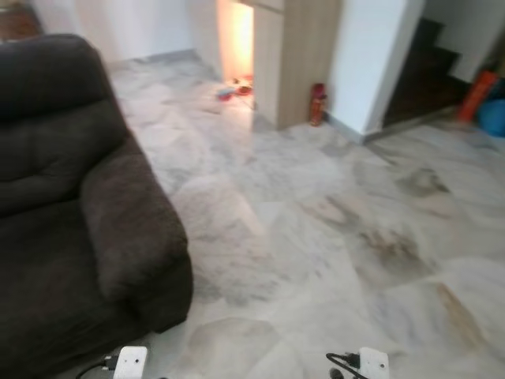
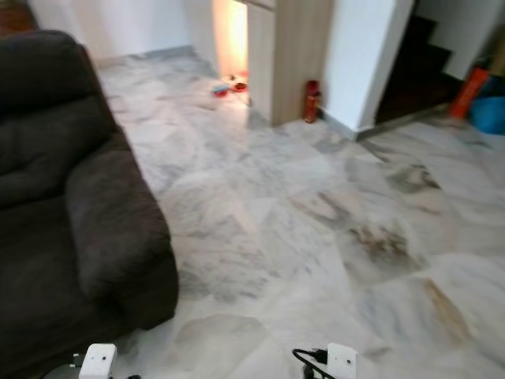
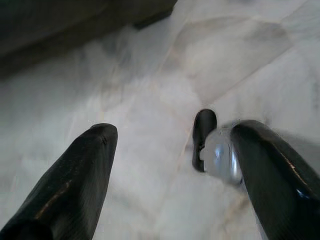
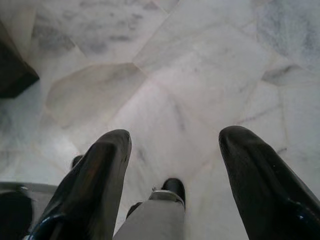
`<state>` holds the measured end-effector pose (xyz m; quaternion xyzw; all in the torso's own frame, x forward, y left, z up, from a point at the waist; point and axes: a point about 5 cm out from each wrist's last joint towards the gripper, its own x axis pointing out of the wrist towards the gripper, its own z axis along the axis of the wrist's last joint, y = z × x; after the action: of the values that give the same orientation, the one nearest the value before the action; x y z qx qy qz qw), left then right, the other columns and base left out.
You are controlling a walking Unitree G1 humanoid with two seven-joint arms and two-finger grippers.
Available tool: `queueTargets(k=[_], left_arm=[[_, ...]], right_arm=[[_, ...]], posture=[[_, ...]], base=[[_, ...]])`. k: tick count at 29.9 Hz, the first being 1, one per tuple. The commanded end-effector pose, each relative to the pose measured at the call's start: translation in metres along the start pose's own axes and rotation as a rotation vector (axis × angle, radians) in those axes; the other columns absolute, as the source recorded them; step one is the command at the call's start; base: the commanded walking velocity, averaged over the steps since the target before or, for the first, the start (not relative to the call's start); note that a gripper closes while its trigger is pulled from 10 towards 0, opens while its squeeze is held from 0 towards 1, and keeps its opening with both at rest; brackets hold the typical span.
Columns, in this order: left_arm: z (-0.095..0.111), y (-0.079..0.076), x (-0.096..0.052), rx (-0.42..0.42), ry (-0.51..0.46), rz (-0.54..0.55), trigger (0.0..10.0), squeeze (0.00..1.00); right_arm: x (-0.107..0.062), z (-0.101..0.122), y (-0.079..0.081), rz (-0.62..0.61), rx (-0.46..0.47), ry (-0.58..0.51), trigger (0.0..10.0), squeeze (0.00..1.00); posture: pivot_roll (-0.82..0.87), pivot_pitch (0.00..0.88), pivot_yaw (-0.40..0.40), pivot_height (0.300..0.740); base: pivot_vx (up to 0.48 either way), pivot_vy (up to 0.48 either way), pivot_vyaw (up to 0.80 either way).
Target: Move the pillow to the sofa from floor
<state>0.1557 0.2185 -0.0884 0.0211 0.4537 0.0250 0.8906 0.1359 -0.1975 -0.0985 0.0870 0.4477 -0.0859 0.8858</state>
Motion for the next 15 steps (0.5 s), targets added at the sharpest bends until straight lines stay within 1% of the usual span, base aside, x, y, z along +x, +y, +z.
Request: queueTargets(k=[1, 15], left_arm=[[0.0017, 0.0063, -0.0001, -0.011, 0.002, 0.019, 10.0, 0.0], [0.0024, 0.007, -0.0001, -0.018, -0.001, 0.024, 10.0, 0.0]], right_arm=[[0.0022, 0.0037, 0.0084, 0.015, 0.015, -0.009, 10.0, 0.0], [0.0025, 0.0041, 0.0095, 0.024, 0.016, -0.007, 10.0, 0.0]], posture=[[0.02, 0.0, 0.001, 0.74], [0.02, 0.0, 0.0, 0.74]], base=[[0.0, 0.0, 0.8], [0.0, 0.0, 0.8]])
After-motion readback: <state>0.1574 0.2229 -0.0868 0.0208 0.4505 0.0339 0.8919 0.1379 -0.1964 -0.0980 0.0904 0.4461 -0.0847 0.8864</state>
